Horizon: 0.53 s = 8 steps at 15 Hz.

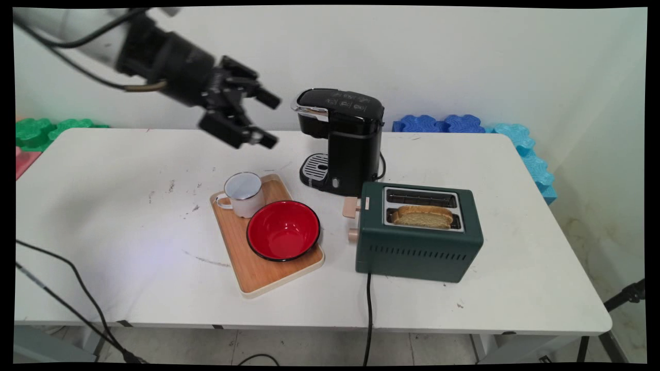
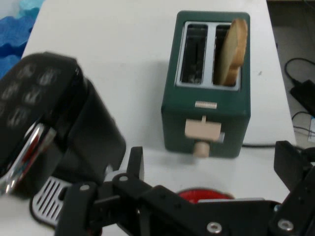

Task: Press the toaster switch

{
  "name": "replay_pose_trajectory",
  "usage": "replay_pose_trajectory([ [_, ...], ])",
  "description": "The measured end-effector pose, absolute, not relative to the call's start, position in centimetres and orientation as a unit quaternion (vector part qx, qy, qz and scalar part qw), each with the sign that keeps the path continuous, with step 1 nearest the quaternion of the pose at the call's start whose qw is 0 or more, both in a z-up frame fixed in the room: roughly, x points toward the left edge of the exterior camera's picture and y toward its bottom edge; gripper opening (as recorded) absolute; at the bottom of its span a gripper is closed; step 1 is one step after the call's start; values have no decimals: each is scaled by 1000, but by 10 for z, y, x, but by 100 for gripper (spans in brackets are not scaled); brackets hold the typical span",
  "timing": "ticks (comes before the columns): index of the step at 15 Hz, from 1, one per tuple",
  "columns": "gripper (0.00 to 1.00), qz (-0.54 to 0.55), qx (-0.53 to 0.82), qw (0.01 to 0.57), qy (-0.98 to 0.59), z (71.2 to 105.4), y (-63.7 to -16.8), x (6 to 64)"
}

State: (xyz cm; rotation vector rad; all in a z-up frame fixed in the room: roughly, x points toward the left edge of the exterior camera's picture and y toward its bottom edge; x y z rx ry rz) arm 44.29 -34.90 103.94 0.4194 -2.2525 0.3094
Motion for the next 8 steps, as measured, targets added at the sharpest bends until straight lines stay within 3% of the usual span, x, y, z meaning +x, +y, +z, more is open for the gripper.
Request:
replay_pose_trajectory([
  [8,100,125,188,397,-890,1017,-314,523],
])
